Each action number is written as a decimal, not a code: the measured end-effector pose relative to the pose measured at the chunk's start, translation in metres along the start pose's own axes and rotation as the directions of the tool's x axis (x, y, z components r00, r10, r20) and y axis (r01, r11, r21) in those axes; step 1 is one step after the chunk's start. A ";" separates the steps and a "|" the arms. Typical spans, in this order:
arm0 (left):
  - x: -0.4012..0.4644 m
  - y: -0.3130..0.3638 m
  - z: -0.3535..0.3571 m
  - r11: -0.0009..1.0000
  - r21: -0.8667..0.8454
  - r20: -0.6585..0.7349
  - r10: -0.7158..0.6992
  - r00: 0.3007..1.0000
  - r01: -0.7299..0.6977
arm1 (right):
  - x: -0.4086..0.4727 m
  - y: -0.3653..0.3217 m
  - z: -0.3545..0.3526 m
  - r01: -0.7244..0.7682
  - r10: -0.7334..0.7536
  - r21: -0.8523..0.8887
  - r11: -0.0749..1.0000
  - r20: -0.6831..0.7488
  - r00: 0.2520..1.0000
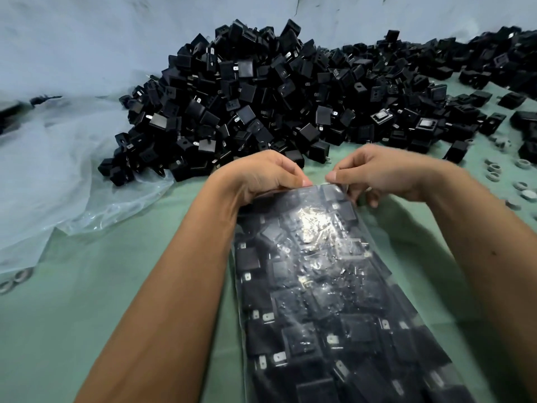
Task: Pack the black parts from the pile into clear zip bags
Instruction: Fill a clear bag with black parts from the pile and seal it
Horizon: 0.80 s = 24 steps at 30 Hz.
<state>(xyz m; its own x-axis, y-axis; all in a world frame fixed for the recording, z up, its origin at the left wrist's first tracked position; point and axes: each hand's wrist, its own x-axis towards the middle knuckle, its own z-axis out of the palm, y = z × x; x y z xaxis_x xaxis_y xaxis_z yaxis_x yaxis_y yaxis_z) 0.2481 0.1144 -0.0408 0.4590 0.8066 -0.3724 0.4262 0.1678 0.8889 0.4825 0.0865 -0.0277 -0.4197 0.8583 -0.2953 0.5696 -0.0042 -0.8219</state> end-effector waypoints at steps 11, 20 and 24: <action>-0.004 -0.001 0.004 0.957 0.228 0.000 0.183 0.983 -0.178 | 0.034 -0.001 -0.008 0.182 -0.170 -0.087 0.979 0.132 0.977; -0.016 -0.002 -0.007 0.966 0.243 -0.001 0.090 0.996 -0.087 | 0.036 0.019 -0.005 0.282 -0.283 0.044 0.958 0.010 0.959; -0.019 -0.002 -0.007 0.971 0.221 0.031 0.089 0.996 -0.094 | 0.037 0.019 -0.006 0.280 -0.283 0.081 0.957 0.037 0.958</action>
<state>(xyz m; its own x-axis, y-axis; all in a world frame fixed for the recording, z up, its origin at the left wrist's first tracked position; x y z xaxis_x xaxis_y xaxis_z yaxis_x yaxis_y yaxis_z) 0.2325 0.1026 -0.0336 0.5193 0.8002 -0.2999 0.5432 -0.0383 0.8387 0.4820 0.1210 -0.0518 -0.5899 0.8046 -0.0681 0.3704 0.1947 -0.9082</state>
